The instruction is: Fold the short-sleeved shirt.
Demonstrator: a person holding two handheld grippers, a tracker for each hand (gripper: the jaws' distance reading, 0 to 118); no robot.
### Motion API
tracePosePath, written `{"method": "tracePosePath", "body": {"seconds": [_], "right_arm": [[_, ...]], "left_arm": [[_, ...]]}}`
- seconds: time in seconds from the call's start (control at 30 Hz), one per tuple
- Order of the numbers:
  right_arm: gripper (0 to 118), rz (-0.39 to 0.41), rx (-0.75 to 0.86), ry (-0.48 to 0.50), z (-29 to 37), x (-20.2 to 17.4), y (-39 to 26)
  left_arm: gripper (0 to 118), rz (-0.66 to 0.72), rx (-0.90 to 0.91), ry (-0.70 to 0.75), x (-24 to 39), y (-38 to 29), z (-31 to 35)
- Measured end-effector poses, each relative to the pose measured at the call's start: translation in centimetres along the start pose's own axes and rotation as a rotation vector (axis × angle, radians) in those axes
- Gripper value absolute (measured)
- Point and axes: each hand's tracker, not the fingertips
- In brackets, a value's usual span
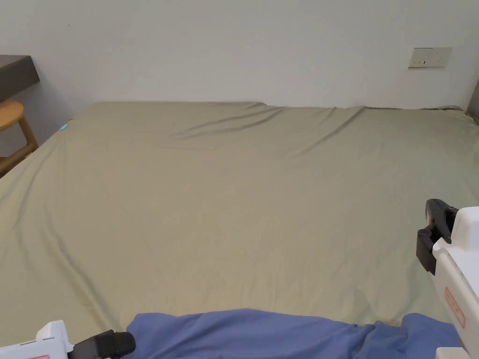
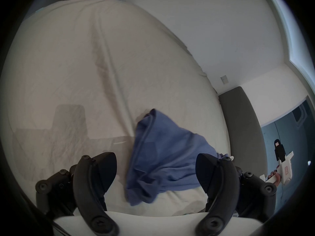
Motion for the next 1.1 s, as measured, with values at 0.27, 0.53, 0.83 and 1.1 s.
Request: {"method": "tracePosePath", "body": {"seconds": [0.27, 0.53, 0.83, 1.1], "right_arm": [[1, 0.02, -0.031, -0.014, -1.8, -0.4, -0.4], [1, -0.001, -0.052, -0.021, -1.7, 0.2, -0.7], [1, -0.01, -0.038, -0.029, -0.8, 1.1, -0.2], [1, -0.041, -0.005, -0.02, 0.4, 1.8, 0.6]], "left_arm": [[92, -0.016, -0.051, -0.039, -3.9, 1.3, -2.6], [22, -0.076, -0.105, -0.03, -1.5, -0.7, -5.1], [9, -0.157, 0.011, 0.039, 3.3, -0.9, -1.5], [9, -0.171, 0.091, 0.102, 4.0, 1.0, 4.6]]}}
